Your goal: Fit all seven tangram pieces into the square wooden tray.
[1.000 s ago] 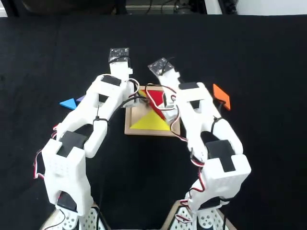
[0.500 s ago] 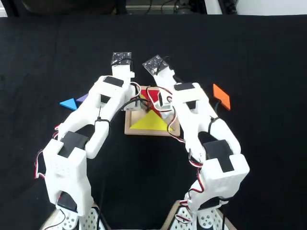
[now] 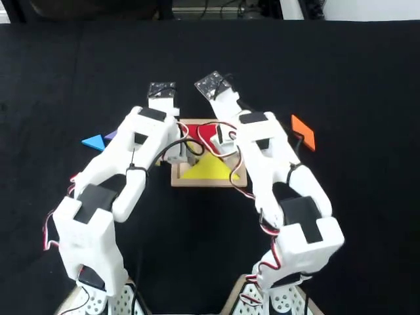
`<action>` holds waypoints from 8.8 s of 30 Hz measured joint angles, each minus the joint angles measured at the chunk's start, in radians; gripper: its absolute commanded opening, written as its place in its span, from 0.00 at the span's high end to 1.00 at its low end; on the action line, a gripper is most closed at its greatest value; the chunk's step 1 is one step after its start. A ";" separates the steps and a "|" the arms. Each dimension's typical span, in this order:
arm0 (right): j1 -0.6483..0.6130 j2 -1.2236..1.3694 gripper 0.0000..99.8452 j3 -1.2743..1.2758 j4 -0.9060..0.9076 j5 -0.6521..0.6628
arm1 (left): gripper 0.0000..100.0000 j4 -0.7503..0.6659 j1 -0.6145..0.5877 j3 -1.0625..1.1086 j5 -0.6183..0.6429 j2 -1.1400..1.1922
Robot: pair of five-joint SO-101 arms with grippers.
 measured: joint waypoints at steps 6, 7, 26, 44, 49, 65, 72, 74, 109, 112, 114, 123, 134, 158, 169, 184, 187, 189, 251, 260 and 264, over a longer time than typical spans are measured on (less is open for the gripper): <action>0.000 -0.041 0.99 0.049 -0.012 -0.002 | 0.69 0.002 0.038 0.144 0.000 -0.098; 0.000 -0.041 0.99 0.049 -0.015 -0.002 | 0.69 0.002 0.046 0.176 0.000 -0.126; 0.000 0.061 0.93 -0.058 0.077 0.000 | 0.69 -0.293 -0.097 0.635 -0.005 -0.592; -0.195 0.011 0.76 -0.166 0.259 -0.100 | 0.69 -0.163 -0.413 0.816 -0.006 -0.853; -0.161 0.051 0.76 -0.167 0.250 -0.123 | 0.69 -0.250 -0.321 0.888 -0.005 -0.870; -0.201 0.221 0.94 -0.241 0.250 -0.127 | 0.69 -0.290 -0.249 0.908 -0.006 -0.872; -0.180 0.226 0.99 -0.259 0.250 -0.091 | 0.69 -0.290 -0.249 0.908 -0.006 -0.881; -0.180 0.226 0.99 -0.259 0.250 -0.091 | 0.69 -0.290 -0.249 0.908 -0.006 -0.881; -0.359 0.245 0.99 -0.545 0.615 -0.101 | 0.69 -0.290 -0.249 0.908 -0.006 -0.881; -0.397 0.245 0.99 -0.545 0.646 -0.123 | 0.69 -0.290 -0.249 0.908 -0.006 -0.881; -0.413 0.245 0.99 -0.545 0.666 -0.126 | 0.69 -0.290 -0.250 0.908 -0.006 -0.881; -0.420 0.236 0.78 -0.545 0.700 -0.170 | 0.69 -0.290 -0.459 0.908 -0.006 -0.881; -0.371 0.141 0.97 -0.545 0.649 -0.107 | 0.69 -0.290 -0.482 0.908 -0.006 -0.881; -0.230 0.514 0.99 -0.792 0.609 -0.037 | 0.69 -0.290 -0.434 0.908 -0.006 -0.881; -0.265 0.528 0.99 -0.901 0.605 -0.051 | 0.69 -0.290 -0.434 0.908 -0.006 -0.881; -0.313 0.586 0.99 -0.910 0.623 -0.064 | 0.69 -0.290 -0.434 0.908 -0.006 -0.881; -0.315 0.586 0.99 -0.913 0.671 -0.064 | 0.69 -0.290 -0.434 0.908 -0.006 -0.881; -0.321 0.586 0.99 -0.913 0.686 -0.064 | 0.69 -0.290 -0.434 0.908 -0.006 -0.881; -0.324 0.663 0.99 -1.088 0.789 -0.107 | 0.69 -0.290 -0.434 0.908 -0.006 -0.881; -0.287 0.720 0.99 -1.149 0.767 -0.106 | 0.69 -0.290 -0.434 0.908 -0.006 -0.881; -0.253 0.755 0.99 -1.160 0.750 -0.092 | 0.69 -0.290 -0.434 0.908 -0.006 -0.881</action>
